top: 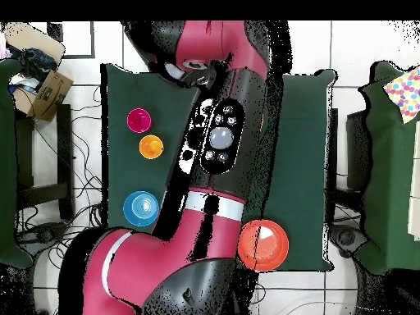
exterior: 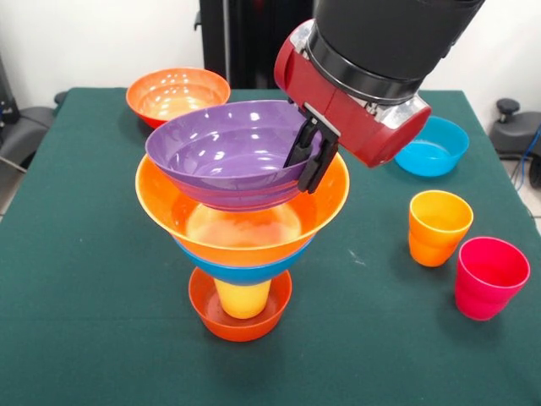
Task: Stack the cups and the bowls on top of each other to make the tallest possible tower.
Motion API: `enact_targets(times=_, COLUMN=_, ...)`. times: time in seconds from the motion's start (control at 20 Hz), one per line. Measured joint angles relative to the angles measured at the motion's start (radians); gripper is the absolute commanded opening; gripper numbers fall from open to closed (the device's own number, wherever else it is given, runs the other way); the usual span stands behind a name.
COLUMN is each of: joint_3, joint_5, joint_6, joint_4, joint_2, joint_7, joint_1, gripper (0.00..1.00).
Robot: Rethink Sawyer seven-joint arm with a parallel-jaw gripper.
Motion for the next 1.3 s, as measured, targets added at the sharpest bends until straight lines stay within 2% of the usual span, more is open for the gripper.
enact_targets(times=1.3, joint_3=0.005, joint_5=-0.003, joint_6=-0.016, joint_4=0.000, joint_2=-0.003, joint_7=0.000, joint_1=0.000, gripper=0.00)
